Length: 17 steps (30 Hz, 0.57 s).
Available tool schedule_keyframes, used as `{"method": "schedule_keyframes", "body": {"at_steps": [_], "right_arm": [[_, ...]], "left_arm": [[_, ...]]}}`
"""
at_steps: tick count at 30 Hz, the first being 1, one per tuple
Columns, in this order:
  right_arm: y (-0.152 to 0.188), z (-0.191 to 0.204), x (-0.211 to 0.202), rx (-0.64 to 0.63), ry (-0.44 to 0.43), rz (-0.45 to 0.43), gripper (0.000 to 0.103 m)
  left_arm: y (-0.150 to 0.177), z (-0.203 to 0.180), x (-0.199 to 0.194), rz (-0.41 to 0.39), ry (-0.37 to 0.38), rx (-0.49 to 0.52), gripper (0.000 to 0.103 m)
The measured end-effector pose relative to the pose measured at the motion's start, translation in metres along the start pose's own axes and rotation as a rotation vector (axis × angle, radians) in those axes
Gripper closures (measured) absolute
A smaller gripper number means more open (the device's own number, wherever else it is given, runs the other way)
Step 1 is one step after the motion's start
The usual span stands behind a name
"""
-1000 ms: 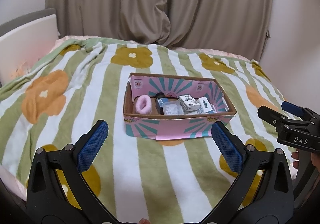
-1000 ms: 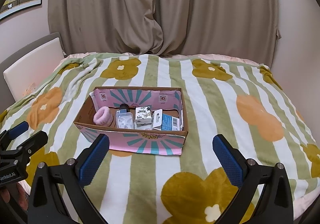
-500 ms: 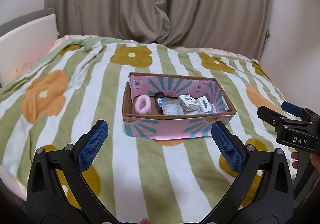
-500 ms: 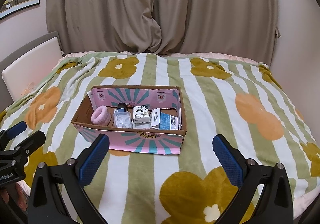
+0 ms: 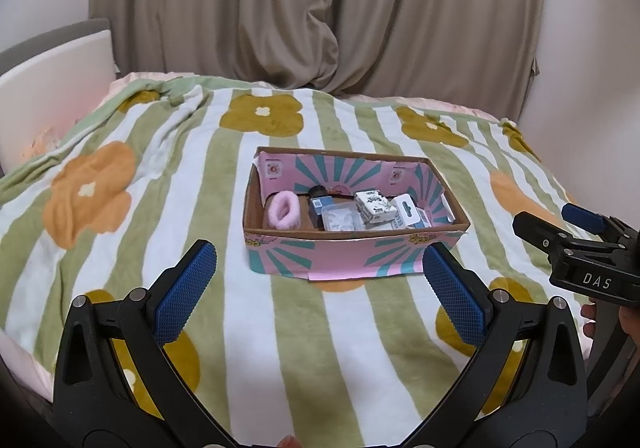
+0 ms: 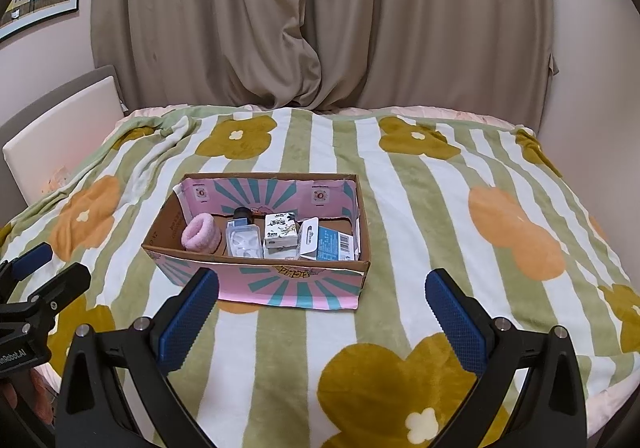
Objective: Organize objects
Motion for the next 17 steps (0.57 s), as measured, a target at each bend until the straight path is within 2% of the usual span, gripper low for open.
{"method": "schedule_keyframes", "body": {"at_steps": [17], "right_arm": [[0.0, 0.003, -0.001, 0.001, -0.005, 0.007, 0.0]], "left_arm": [[-0.005, 0.002, -0.018, -0.063, -0.042, 0.022, 0.0]]}}
Point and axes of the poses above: each gripper's, at about its wrist camera, not at the fingertips, and x roughly the way its jaws point, z to its left, y to its underside, the point moved 6 cm from there along x, roughly the way its jaws point, and after that the axes turned 10 degrees about y, right-handed, at the moved point
